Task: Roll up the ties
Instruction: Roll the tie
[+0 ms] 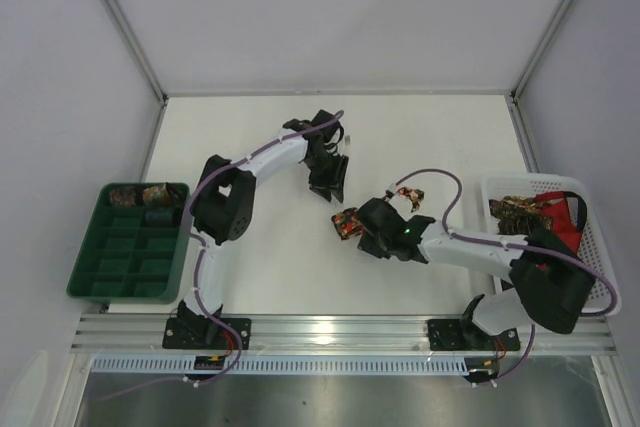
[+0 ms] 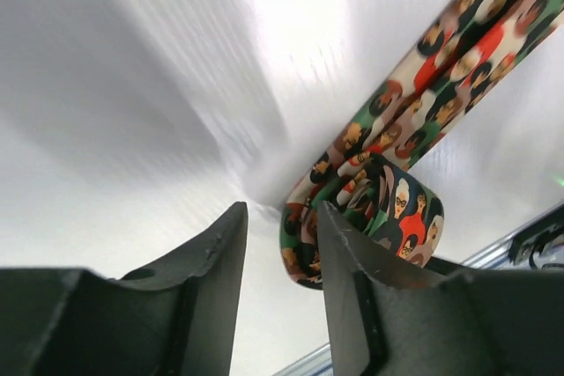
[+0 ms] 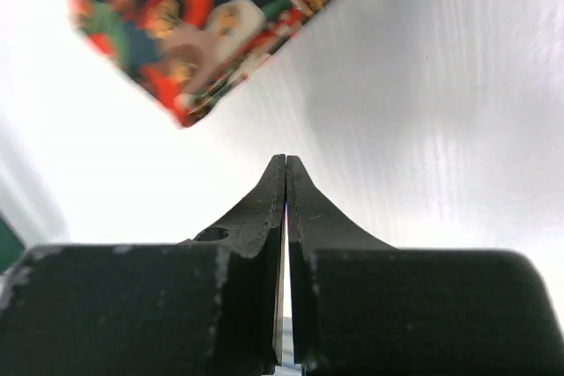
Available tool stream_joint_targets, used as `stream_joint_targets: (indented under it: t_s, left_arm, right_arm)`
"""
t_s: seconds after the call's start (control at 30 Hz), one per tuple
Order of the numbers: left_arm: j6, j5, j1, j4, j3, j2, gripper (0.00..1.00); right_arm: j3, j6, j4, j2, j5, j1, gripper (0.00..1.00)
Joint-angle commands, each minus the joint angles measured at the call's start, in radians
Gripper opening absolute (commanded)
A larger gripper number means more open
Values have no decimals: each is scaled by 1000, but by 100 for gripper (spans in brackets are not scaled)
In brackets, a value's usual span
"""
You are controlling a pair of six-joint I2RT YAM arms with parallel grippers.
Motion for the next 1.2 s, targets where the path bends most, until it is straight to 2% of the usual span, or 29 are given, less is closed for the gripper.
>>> stream_joint_targets:
  t_s: [0.0, 0.07, 0.17, 0.2, 0.23, 0.43, 0.6, 0.77, 1.0, 1.07, 1.17]
  left_arm:
    - [32, -44, 48, -37, 78, -9, 47]
    - [32, -56, 54, -29, 67, -43, 53]
    - [25, -67, 68, -14, 8, -97, 57]
    - [19, -59, 71, -3, -8, -112, 57]
    - [10, -56, 74, 2, -28, -139, 57]
    - [-83, 40, 86, 120, -249, -299, 58]
    - [-227, 175, 117, 270, -499, -442, 62]
    - [-361, 278, 123, 434, -681, -508, 63]
    - [-331, 244, 149, 410, -694, -502, 61]
    - [-309, 228, 160, 397, -689, -505, 60]
    - [-307, 250, 175, 397, -694, -496, 59]
  right_arm:
    - [21, -226, -77, -114, -14, -75, 0]
    - [33, -382, -54, -155, -95, -138, 3]
    - [73, -508, -20, -142, -209, -326, 11]
    - [114, -525, -35, -113, -244, -430, 11]
    - [143, -545, -38, -50, -314, -482, 11]
    - [338, -668, -81, 189, -431, -626, 11]
    - [347, -664, -78, 280, -403, -654, 12]
    - [231, -550, -41, 263, -347, -657, 11]
    - [-14, -228, 26, 84, -310, -597, 7]
    - [1, -229, 29, 47, -335, -576, 8]
    - [69, -306, -18, 79, -360, -579, 10]
